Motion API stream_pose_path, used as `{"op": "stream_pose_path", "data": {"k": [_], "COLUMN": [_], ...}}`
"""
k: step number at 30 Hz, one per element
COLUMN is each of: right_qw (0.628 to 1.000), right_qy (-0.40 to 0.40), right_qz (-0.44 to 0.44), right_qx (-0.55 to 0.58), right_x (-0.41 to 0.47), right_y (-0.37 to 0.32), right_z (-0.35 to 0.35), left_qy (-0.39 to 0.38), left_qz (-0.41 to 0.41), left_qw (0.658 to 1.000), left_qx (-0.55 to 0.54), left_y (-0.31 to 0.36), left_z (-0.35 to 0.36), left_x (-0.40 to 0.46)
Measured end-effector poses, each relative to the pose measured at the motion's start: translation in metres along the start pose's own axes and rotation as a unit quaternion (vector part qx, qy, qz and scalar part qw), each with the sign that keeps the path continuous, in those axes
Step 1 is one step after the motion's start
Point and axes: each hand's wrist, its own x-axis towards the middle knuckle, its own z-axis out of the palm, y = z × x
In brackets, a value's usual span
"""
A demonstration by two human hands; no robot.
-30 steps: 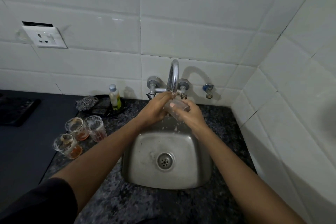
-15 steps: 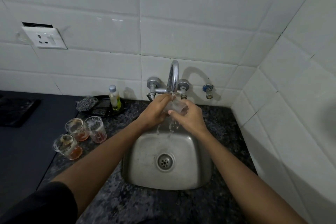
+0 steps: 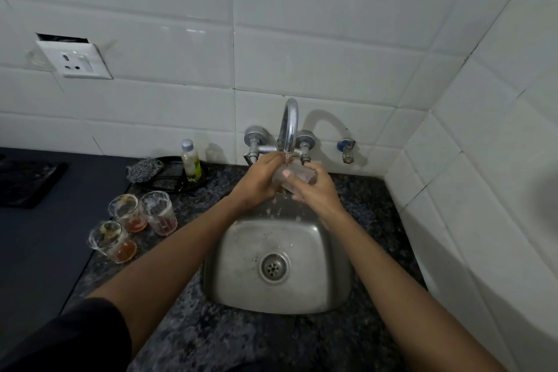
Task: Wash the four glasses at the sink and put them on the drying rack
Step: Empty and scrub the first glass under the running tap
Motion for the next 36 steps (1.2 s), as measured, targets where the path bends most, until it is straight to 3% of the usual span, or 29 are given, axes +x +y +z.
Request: {"op": "stream_pose_path", "data": {"k": [2,4,5,7,10,14,16,20,23,25,26,28,31,33,35,36], "right_qw": [1.000,0.994,0.992,0.988,0.983,0.961,0.933,0.852,0.782,0.749,0.751,0.800,0.877,0.909,0.898,0.871], "right_qy": [0.002,0.021,0.015,0.012,0.007,-0.025,-0.039,-0.028,0.013,-0.006,-0.023,-0.074,-0.150,-0.220,-0.284,-0.303], "right_qz": [-0.001,-0.070,-0.087,-0.099,-0.114,-0.141,-0.196,-0.297,-0.381,-0.448,-0.457,-0.411,-0.247,-0.122,-0.081,-0.119], "right_qx": [-0.023,-0.079,-0.093,-0.119,-0.145,-0.235,-0.299,-0.430,-0.492,-0.488,-0.476,-0.431,-0.384,-0.331,-0.327,-0.369], "right_x": [0.001,0.000,0.000,0.003,0.004,-0.001,-0.002,-0.004,0.000,0.004,0.006,0.011,0.023,0.032,0.038,0.041], "right_y": [0.000,0.001,0.000,0.001,0.003,0.000,-0.003,-0.007,-0.002,0.007,0.008,0.003,-0.017,-0.031,-0.038,-0.039], "right_z": [0.001,0.001,0.001,0.002,0.003,0.006,0.008,0.011,0.006,0.002,0.001,0.001,0.007,0.009,0.010,0.009], "left_qy": [0.020,0.028,0.029,0.015,-0.038,-0.032,-0.037,0.000,0.062,0.078,0.083,0.097,0.106,0.104,0.105,0.094], "left_qz": [-0.040,-0.162,-0.236,-0.358,-0.417,-0.456,-0.461,-0.458,-0.474,-0.500,-0.508,-0.508,-0.514,-0.533,-0.554,-0.566], "left_qw": [0.999,0.978,0.946,0.835,0.688,0.584,0.565,0.573,0.541,0.526,0.529,0.543,0.551,0.551,0.550,0.553], "left_qx": [-0.024,-0.127,-0.222,-0.417,-0.593,-0.671,-0.683,-0.680,-0.691,-0.683,-0.675,-0.662,-0.649,-0.633,-0.616,-0.605], "left_y": [0.001,0.011,0.014,0.014,0.011,0.016,0.015,0.008,0.002,-0.001,0.000,-0.001,0.002,0.002,0.003,0.003], "left_z": [0.001,0.003,0.005,0.008,0.004,0.005,0.014,0.034,0.039,0.042,0.041,0.040,0.039,0.040,0.039,0.038], "left_x": [-0.001,-0.003,-0.004,-0.005,-0.006,-0.006,-0.003,0.003,0.005,0.007,0.008,0.008,0.007,0.009,0.010,0.010]}}
